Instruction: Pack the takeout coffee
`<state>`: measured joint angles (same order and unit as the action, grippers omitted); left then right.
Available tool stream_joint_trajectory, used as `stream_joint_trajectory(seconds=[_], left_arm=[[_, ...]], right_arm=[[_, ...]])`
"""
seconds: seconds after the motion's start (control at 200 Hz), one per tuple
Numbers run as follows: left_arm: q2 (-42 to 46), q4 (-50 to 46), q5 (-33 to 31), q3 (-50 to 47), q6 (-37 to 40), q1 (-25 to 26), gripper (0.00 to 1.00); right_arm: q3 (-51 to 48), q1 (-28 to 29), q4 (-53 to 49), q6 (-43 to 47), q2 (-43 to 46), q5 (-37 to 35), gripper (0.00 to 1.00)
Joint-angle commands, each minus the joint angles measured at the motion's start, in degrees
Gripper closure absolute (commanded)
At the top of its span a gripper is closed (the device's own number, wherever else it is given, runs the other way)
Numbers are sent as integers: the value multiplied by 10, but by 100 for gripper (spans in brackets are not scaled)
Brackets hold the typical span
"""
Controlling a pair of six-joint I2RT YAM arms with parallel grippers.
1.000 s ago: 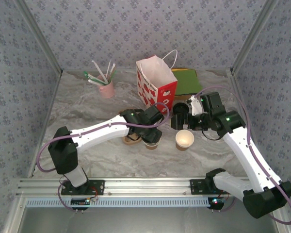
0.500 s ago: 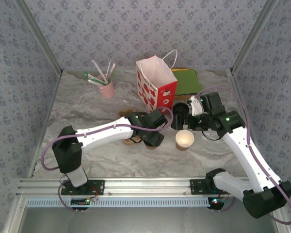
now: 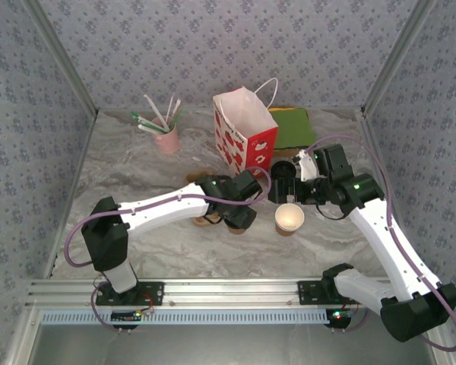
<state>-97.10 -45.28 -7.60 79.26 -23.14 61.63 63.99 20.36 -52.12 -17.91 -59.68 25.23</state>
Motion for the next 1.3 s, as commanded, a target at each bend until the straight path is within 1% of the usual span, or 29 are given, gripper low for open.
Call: stream_joint_trajectory(seconds=[0.0,1.299], left_arm=[[-5,-15,-11,15,10,3,30],[-10,0,-4,-16,0,3,28]], right_arm=[[0,-2,0,5,-2,0,0],[-4,-3,2,2,-1,2,0]])
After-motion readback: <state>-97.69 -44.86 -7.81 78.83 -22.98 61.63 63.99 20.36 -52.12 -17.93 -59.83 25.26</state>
